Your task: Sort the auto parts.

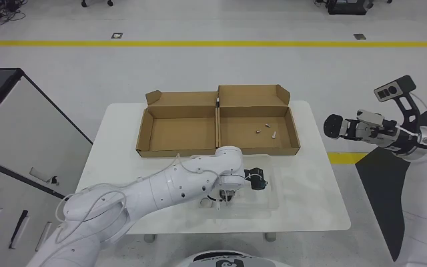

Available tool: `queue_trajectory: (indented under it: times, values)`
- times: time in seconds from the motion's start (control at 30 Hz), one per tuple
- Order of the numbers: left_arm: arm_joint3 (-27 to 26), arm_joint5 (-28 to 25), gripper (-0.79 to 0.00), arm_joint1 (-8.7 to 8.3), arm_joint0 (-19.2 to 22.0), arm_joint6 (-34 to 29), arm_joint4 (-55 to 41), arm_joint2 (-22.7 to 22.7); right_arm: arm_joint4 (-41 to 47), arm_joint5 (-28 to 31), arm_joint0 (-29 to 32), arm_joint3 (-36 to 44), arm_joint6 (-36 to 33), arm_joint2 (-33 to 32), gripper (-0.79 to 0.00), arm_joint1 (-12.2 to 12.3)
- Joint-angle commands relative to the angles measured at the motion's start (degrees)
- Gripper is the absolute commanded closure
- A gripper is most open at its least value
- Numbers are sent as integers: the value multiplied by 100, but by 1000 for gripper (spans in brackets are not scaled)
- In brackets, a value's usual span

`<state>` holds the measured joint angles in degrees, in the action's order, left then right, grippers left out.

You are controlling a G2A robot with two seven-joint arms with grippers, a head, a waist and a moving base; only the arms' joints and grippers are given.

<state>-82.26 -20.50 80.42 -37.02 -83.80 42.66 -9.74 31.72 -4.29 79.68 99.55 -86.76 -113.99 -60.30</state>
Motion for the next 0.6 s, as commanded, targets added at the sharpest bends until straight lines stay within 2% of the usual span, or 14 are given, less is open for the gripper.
queue_trajectory:
  times: [0.0, 0.07, 0.13, 0.23, 0.57]
  values:
    - [28, -18, -339, 4, -36, 19, 14, 0, 0, 0, 0, 0, 0, 0, -785, 0]
    - [53, -41, -299, 12, -49, 41, 24, 0, 0, 0, 0, 0, 0, 0, -785, 0]
    - [76, -55, -197, 21, -58, 55, 34, 0, 0, 0, 0, 0, 0, 0, -785, 0]
    - [101, -66, 0, 34, -58, 67, 32, 0, 0, 0, 0, 0, 0, 0, -785, 0]
    - [36, -77, 0, 15, 72, 78, -81, 0, 0, 0, 0, 0, 0, 0, -785, 0]
